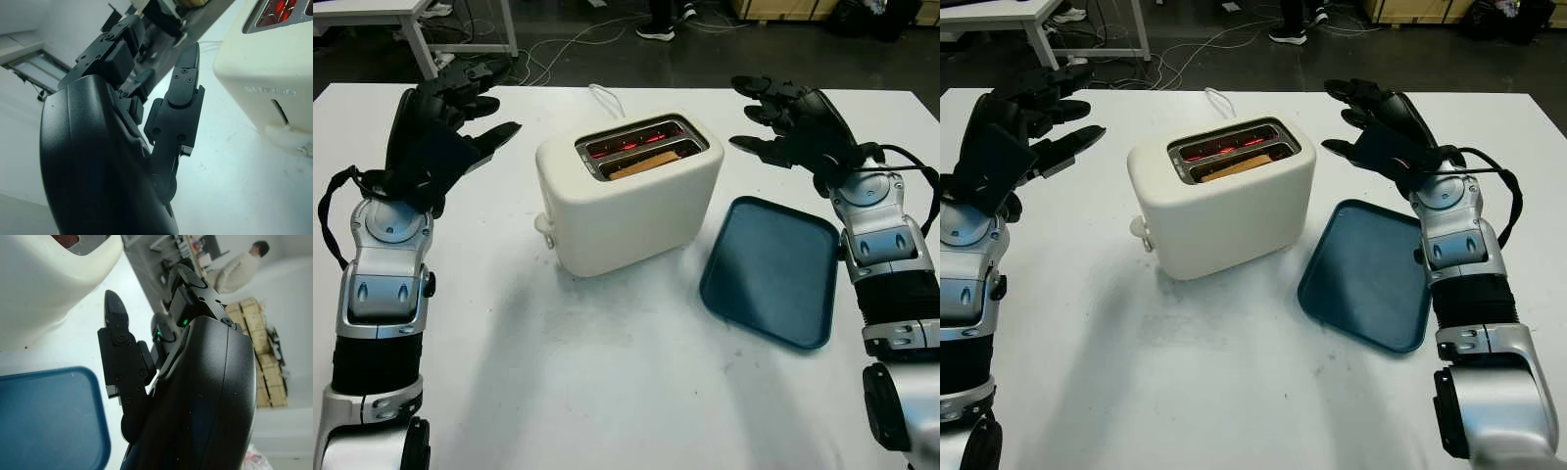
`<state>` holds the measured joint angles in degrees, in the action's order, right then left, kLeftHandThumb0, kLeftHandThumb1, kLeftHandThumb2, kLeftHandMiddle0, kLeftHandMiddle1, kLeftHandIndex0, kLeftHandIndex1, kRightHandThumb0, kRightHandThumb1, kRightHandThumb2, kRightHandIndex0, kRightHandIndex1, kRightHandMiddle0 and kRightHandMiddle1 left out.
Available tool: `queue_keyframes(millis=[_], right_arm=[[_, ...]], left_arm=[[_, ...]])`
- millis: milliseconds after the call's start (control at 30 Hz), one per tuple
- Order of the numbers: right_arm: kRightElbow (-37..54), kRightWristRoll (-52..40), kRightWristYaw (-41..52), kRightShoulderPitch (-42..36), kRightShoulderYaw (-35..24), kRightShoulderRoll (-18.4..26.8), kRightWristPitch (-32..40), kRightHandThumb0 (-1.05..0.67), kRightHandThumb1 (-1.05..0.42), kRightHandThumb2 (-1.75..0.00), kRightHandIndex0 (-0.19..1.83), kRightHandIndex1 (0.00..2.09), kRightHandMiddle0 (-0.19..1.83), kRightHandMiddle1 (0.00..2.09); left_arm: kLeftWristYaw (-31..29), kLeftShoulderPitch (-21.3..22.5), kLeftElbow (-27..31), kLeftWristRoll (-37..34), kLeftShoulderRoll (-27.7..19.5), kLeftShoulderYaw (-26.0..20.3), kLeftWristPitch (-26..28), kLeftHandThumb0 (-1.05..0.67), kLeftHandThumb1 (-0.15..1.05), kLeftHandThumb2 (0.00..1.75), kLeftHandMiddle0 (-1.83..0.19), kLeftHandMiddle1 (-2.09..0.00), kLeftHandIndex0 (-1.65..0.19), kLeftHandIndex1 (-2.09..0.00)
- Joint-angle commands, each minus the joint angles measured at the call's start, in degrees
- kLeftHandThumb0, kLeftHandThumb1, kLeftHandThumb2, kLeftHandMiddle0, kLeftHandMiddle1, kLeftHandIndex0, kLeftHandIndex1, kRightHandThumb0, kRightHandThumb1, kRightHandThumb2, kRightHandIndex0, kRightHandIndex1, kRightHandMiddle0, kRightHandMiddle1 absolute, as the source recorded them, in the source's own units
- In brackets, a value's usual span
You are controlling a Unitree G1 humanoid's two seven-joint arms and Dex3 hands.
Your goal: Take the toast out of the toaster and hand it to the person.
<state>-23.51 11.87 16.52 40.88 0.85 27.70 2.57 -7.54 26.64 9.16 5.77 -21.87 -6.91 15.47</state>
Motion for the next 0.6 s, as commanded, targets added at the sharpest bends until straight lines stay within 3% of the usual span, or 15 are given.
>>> queue_keyframes(millis=[0,567], right_arm=[[0.59,-0.48,0.17,-0.24,-0.27,0.44,0.11,-0.22,-0.92,-0.15,0.43,0.0,0.39,0.0],[0.98,-0.55,-0.11,-0.11,-0.35,0.12,0.57,-0.19,-0.92,-0.15,0.44,0.01,0.39,0.0]], left_arm=[[-0.04,-0.34,0.09,0.09,-0.4,-0.27,-0.35,-0.26,0.92,0.05,-0.3,-0.68,-0.58,-0.03],[-0.17,-0.16,0.26,0.12,-0.58,-0.25,0.06,-0.23,0.92,0.05,-0.28,-0.73,-0.58,-0.03]])
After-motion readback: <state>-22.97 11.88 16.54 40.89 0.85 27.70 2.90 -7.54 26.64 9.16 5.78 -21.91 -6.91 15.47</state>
